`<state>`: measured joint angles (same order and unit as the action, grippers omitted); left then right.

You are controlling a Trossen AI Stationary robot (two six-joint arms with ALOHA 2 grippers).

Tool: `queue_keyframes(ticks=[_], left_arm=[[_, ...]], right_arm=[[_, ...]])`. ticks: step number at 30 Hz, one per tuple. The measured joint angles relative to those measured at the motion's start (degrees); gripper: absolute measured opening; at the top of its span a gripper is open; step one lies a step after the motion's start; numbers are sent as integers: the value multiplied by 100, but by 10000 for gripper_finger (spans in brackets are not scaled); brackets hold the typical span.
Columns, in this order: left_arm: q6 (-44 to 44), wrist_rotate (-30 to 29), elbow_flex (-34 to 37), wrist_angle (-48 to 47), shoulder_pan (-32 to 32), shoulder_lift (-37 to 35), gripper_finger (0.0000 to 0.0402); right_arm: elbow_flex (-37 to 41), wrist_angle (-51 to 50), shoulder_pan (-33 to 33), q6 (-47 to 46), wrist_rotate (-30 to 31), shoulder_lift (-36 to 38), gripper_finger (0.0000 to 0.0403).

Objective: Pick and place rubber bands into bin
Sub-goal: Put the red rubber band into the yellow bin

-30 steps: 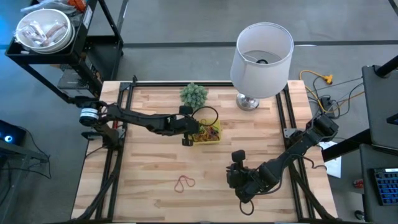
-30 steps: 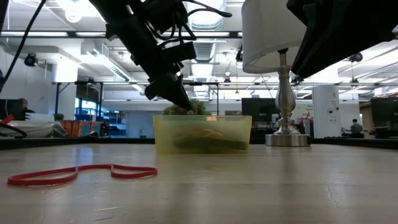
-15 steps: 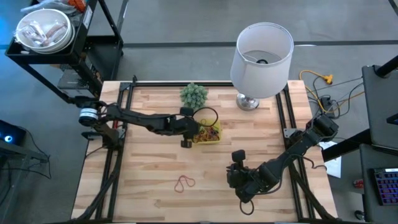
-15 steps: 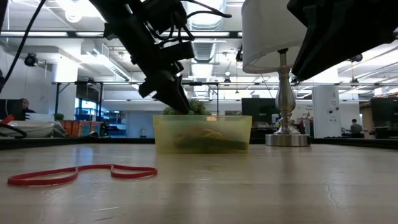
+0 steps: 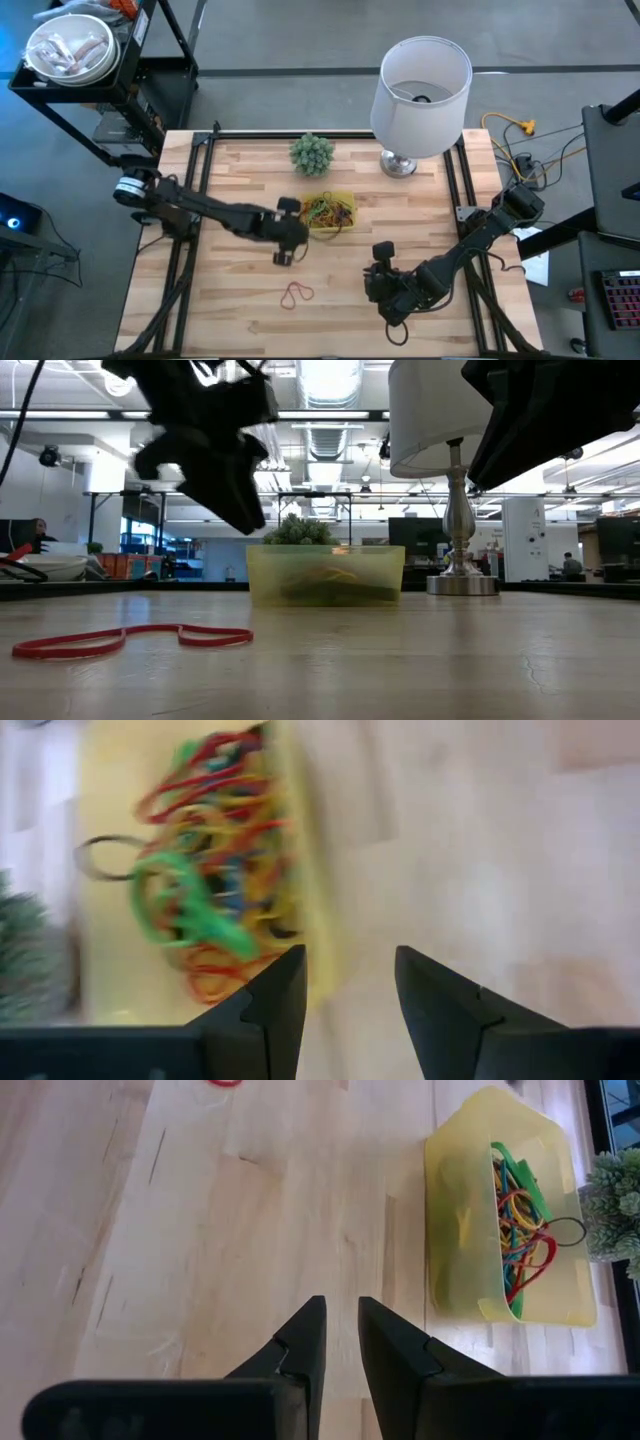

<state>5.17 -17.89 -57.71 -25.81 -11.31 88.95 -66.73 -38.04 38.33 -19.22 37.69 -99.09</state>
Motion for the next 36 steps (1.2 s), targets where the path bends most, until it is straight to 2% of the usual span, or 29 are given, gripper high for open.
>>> queue_keyframes(ticks=[8, 15, 19, 22, 31, 36], left_arm=[[-492, 2, 4, 20, -1007, 17, 139], [-1035, 87, 9, 75, -1522, 22, 139], [-1235, 416, 169, 580, -1658, 241, 139], [-1179, 596, 425, 1390, -1676, 499, 139], [-1104, 987, 524, 1524, -1635, 1140, 139], [-1538, 1240, 527, 1535, -1485, 1236, 139]], right_arm=[[14, 13, 2, -5, 0, 0, 57], [14, 54, 0, -7, 0, 0, 57], [14, 67, 0, -8, 0, 0, 57], [20, 73, 0, -10, 0, 0, 57], [34, 108, 0, -12, -2, 0, 57], [38, 124, 0, -12, 0, 0, 57]])
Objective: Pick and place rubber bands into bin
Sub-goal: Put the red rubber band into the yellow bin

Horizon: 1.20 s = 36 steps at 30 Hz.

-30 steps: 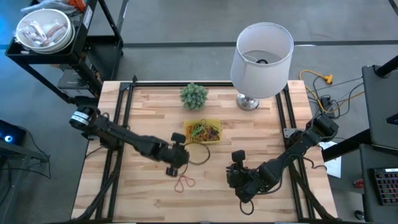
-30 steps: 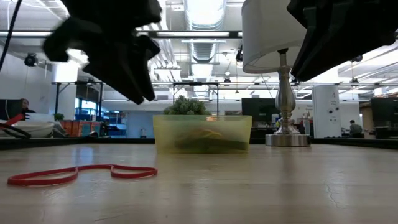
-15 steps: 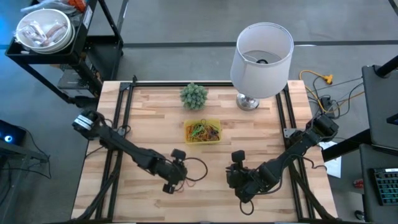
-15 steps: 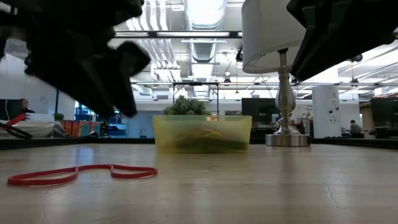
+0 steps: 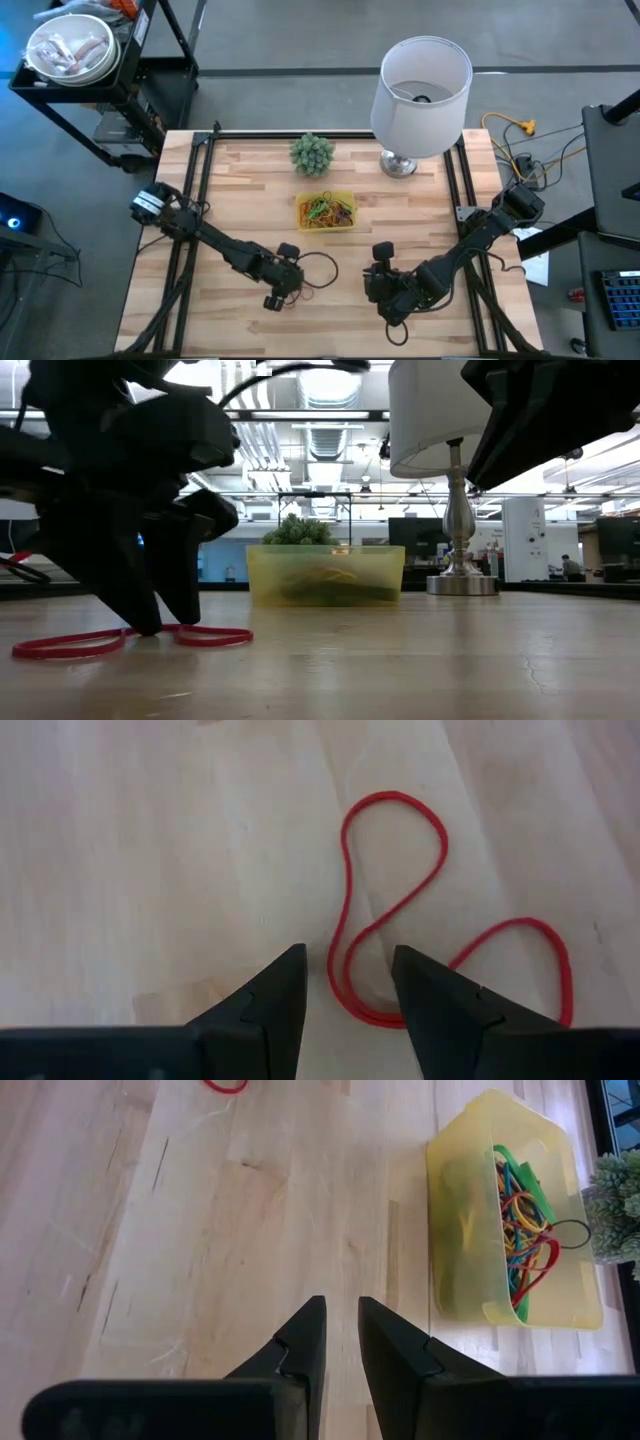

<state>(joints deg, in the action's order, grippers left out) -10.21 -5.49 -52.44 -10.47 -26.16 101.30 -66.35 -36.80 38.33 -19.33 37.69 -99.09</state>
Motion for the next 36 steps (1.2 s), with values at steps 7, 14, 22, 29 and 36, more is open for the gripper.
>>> queue_keyframes(ticks=[7, 14, 22, 29, 36], left_arm=[[-300, 434, 19, -21, 211, 45, 110], [-25, 432, 64, -32, 220, 56, 55], [-1, 278, 307, 106, 198, 63, 6], [392, -997, 239, -21, -4, -12, 1], [670, -2322, 78, -196, -256, -377, 0]], right_arm=[[4, 16, 1, -2, -2, 0, 57], [4, 22, 2, -2, -1, 0, 57], [4, 26, 0, -2, -2, 0, 57], [4, 26, 0, -2, -2, 0, 57], [4, 23, 0, -2, -2, 0, 57]])
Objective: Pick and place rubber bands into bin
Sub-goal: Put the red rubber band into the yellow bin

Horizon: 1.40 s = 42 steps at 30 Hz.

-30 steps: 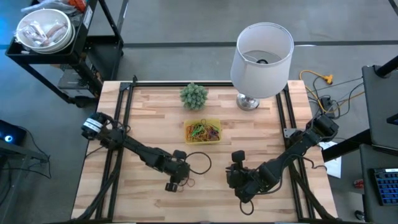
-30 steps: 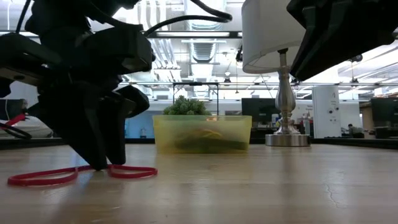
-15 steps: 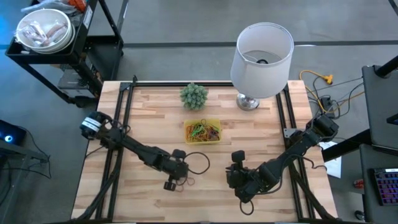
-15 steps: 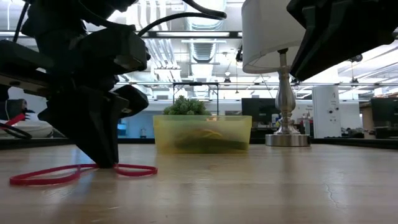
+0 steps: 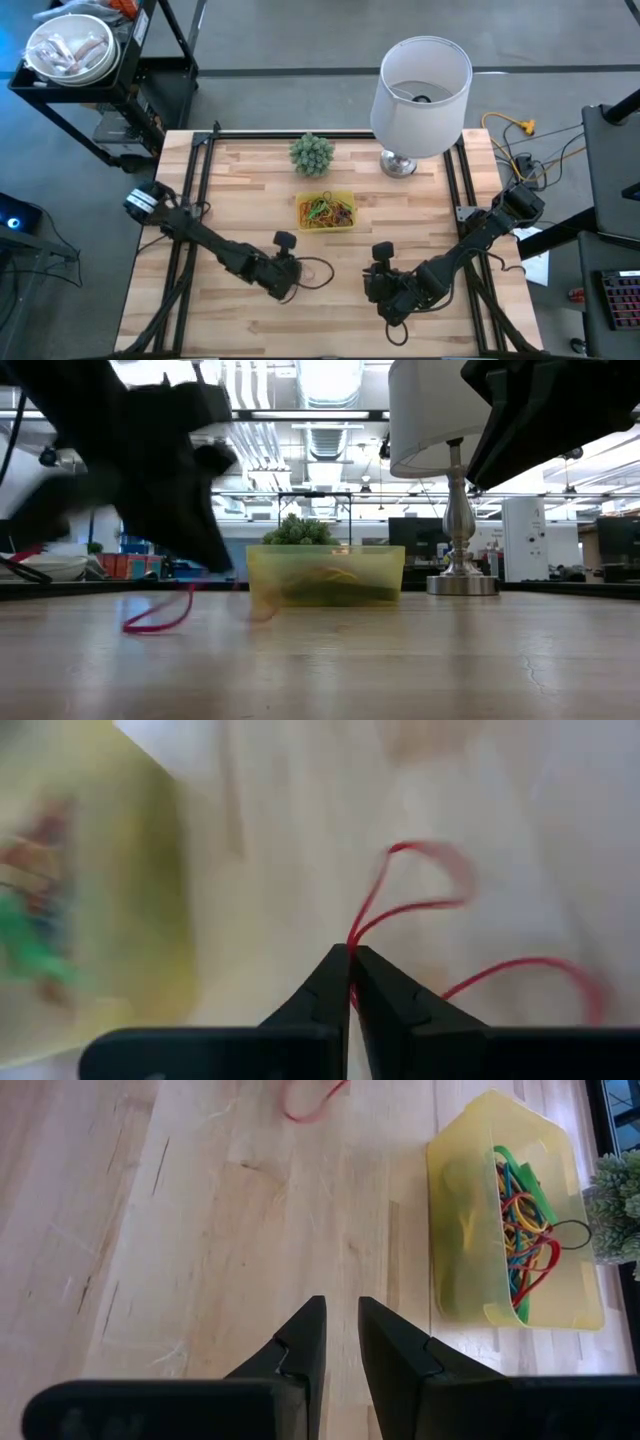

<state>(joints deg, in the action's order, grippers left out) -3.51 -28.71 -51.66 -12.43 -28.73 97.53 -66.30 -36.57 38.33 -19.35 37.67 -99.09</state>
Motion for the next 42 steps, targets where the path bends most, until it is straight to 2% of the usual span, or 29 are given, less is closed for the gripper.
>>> queue_keyframes(ticks=[10, 17, 25, 28, 34, 38, 42], left_arm=[[435, -1425, -135, 134, -289, -577, 0], [1371, -2165, -379, 294, -173, -760, 0], [2872, -2267, -477, 1390, 546, -848, 0], [3069, -2119, -476, 1510, 930, -848, 0], [2939, -1156, -463, 1507, 1773, -836, 0], [2831, -762, -419, 1497, 2284, -822, 0], [2393, 203, -339, 1495, 2772, -822, 0]], right_arm=[[11, 9, 0, 0, 0, 0, 57], [11, 11, 0, 2, 0, 0, 57], [20, 29, 0, 2, 0, 0, 57], [22, 27, 0, 12, 0, 0, 57], [22, 29, 0, 22, 0, 0, 57], [22, 29, 0, 25, 0, 0, 57], [22, 29, 0, 47, 0, 0, 57]])
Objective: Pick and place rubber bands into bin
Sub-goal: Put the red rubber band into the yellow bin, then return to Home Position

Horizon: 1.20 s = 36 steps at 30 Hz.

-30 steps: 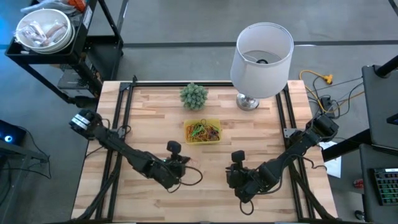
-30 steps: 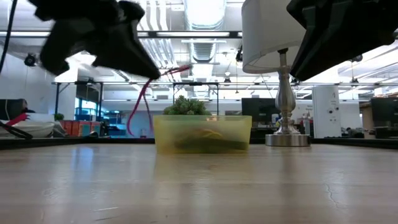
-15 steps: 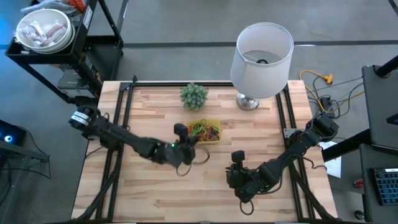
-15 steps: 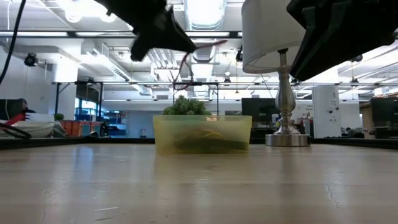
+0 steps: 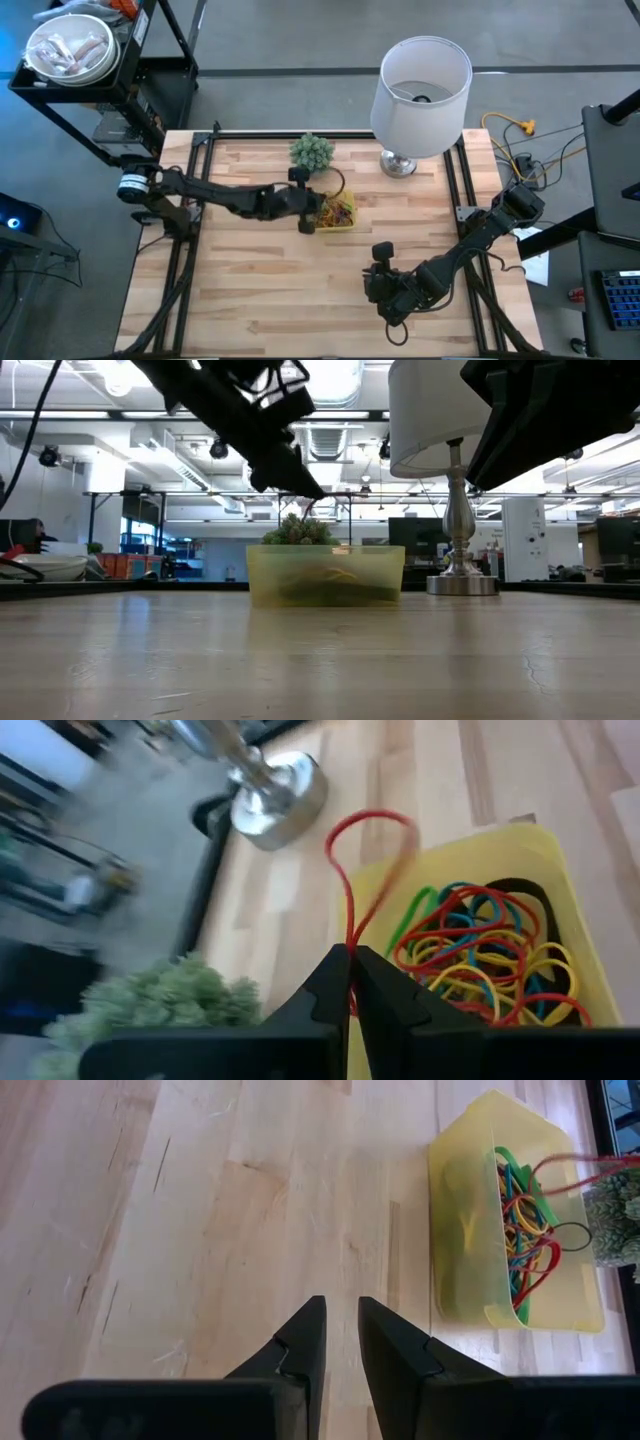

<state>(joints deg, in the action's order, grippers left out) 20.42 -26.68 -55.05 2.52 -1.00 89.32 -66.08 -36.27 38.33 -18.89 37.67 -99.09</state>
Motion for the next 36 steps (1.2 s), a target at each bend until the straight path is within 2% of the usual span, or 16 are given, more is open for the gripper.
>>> queue_keyframes(ticks=[3, 10, 20, 24, 28, 30, 34, 36], left_arm=[[-251, 365, 38, -2, 152, 0, 0], [-507, 409, 47, 1, 137, 0, 6], [-344, 415, 45, -15, 136, 36, 119], [-348, 405, -73, 3, 107, -71, 140], [-333, 383, -97, -17, 7, -354, 144], [-202, 373, -96, 3, -12, -574, 144], [-346, 136, -138, 23, -10, -1243, 144], [-420, 104, -129, 24, -10, -1653, 144]], right_arm=[[0, 0, 0, 4, 0, 0, 57], [0, 0, 2, 4, 0, 0, 57], [2, 134, 0, 4, 2, 0, 57], [-149, 229, 2, 103, 2, 0, 57], [-595, -10, 23, 892, 7, 14, 57], [-895, -329, 37, 1209, 310, 31, 57], [-1408, -1147, 78, 1256, 1708, 232, 57], [-1532, -1487, 70, 1446, 2040, 409, 57]])
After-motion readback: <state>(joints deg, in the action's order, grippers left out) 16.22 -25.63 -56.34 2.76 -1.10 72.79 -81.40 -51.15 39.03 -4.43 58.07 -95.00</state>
